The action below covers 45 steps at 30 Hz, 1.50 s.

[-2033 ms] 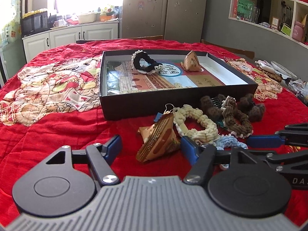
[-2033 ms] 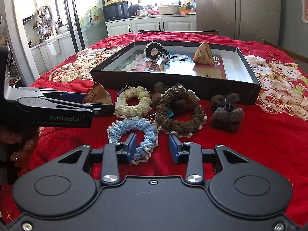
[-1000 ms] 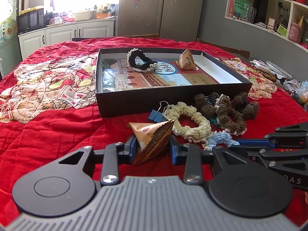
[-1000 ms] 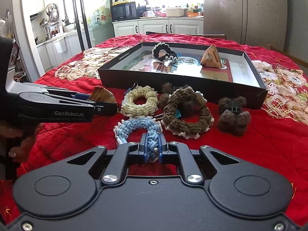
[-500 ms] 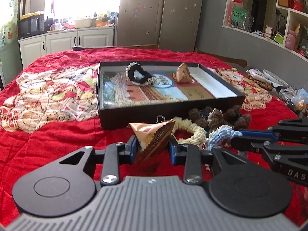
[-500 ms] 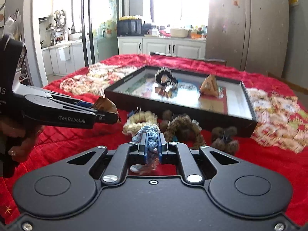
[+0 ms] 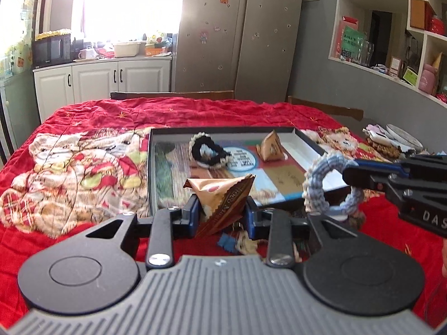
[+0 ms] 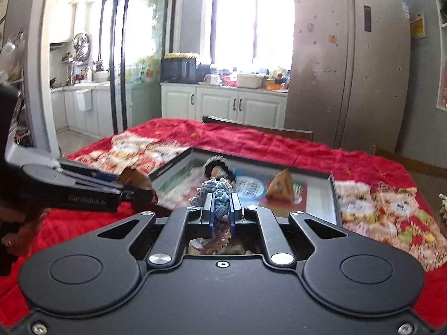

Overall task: Organize objects
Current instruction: 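Carry blue scrunchie in right tool while left tool carries triangle into box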

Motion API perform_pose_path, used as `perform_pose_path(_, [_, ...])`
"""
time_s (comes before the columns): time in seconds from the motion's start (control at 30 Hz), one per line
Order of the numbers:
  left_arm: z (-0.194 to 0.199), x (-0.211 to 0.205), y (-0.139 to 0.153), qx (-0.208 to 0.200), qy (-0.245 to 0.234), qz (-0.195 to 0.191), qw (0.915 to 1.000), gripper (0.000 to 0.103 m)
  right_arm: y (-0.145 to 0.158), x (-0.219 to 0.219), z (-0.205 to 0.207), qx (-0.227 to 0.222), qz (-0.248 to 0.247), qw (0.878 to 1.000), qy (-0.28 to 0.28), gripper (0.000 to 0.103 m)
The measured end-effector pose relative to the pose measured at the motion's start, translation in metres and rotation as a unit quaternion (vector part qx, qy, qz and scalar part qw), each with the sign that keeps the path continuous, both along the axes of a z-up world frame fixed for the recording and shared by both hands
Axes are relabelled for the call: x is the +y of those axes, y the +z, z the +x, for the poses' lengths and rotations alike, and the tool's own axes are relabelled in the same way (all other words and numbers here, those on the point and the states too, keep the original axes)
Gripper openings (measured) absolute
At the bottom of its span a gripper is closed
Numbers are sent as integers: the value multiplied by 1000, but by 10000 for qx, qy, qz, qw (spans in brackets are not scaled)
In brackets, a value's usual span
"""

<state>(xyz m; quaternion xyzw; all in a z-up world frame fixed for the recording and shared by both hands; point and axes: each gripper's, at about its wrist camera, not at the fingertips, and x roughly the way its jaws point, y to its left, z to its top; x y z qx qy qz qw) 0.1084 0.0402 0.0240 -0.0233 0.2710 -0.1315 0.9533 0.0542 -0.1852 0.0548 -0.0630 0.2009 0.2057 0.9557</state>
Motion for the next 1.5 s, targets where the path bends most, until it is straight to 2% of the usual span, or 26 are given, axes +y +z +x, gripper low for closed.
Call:
perform_pose_path(0.17, [22,-6,11,-150,129,112,9997,36,11,1,33,-32,53,9997,-215,10])
perform_pose_path(0.3, [47,-11,18,-226,294,157,9992,36,12,2,67,148,206,9991,-351,10])
perform_pose_path(0.53, [95,-16,10,25,588,149,9982,36,5,7,124,491,501,9961,-539,10])
perform_pose_path(0.77, [123,-15,-3,215,794,61,9966,37,-15,14,163,717,576,9936,-658,10])
perform_pose_path(1.0, [136,-15,-16,338,773,-18,9964,37,-29,19,179,743,632,9920,-800,10])
perform_pose_path(1.5, [149,-22,-37,524,561,108,9970,37,-62,18,203,975,525,9892,-961,10])
